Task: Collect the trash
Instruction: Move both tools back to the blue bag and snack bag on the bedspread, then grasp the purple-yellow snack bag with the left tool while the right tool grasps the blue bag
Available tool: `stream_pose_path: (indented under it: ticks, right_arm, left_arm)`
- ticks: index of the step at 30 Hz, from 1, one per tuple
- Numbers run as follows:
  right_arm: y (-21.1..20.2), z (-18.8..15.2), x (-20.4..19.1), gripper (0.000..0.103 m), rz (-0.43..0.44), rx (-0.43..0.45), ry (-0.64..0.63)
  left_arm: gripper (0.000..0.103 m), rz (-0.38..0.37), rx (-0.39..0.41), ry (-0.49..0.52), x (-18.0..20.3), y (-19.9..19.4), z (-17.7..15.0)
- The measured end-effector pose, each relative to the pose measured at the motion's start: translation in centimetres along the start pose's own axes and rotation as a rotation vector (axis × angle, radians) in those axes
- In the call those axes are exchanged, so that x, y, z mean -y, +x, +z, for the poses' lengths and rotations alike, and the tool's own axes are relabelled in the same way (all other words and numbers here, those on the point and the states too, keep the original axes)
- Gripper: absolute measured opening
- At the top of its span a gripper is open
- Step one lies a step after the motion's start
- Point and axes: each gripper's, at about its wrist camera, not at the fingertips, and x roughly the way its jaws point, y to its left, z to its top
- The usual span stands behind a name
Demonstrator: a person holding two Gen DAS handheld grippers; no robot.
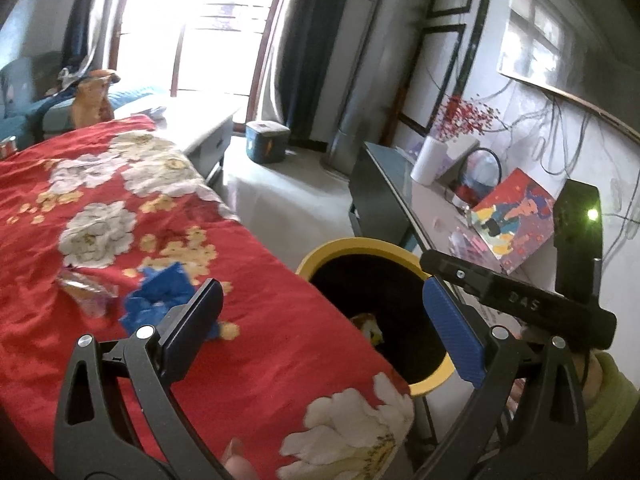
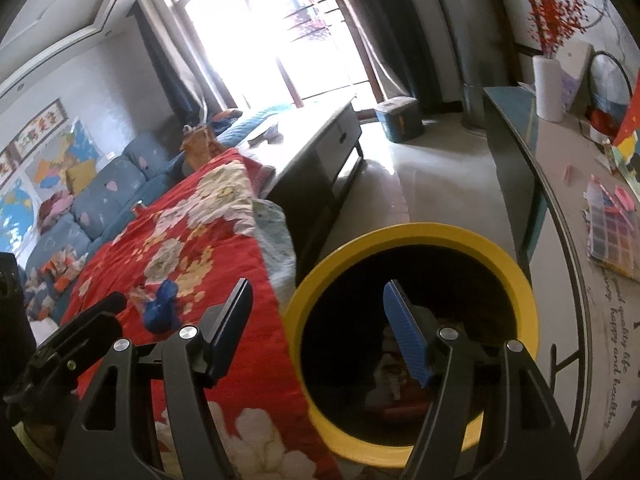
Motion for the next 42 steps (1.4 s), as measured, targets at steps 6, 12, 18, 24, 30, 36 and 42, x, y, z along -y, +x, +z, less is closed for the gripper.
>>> stream_pose_path:
  ticks: [6,12,18,24,30,36,42]
  right_arm:
    - [0.4,-0.3,-3.0,0.065,0.040,-0.014,-0.062]
    - [1.7,-0.7,-6.8,0.066,0.081,-0.045,-0.130]
    - [2.9,-1.1,-9.7,0.069,0.113,-0.069,-0.182]
    - [4.4,-1.4,-12.2,0.069,0.141,-0.097,-0.222]
    - [6.6,-1.7,-14.1,0.069,0.165,-0.137,-0.258]
    - [9.8,-2.1,-15.4,0.068,0.179,-0.200,-0.275]
    - [13.1,-2.7,-15.6,0.057,0.173,-0.267,-0.264]
  left_arm:
    - [0.092,0.054,0.027,-0.048,-2.7,-1.3,-0.1]
    - [0.092,0.101,0.057,-0.110,-5.9,-2.9,-0.4]
    - [0.092,0.145,0.085,-0.168,-8.9,-4.4,-0.7]
    - [0.092,0.180,0.090,-0.223,-11.5,-5.0,-1.2]
    - [0.092,0.222,0.073,-0.297,-14.4,-4.9,-1.8]
    - [0.092,0.211,0.042,-0.379,-16.8,-4.1,-2.5]
    - [0.079,0.161,0.000,-0.458,-18.4,-2.2,-2.9]
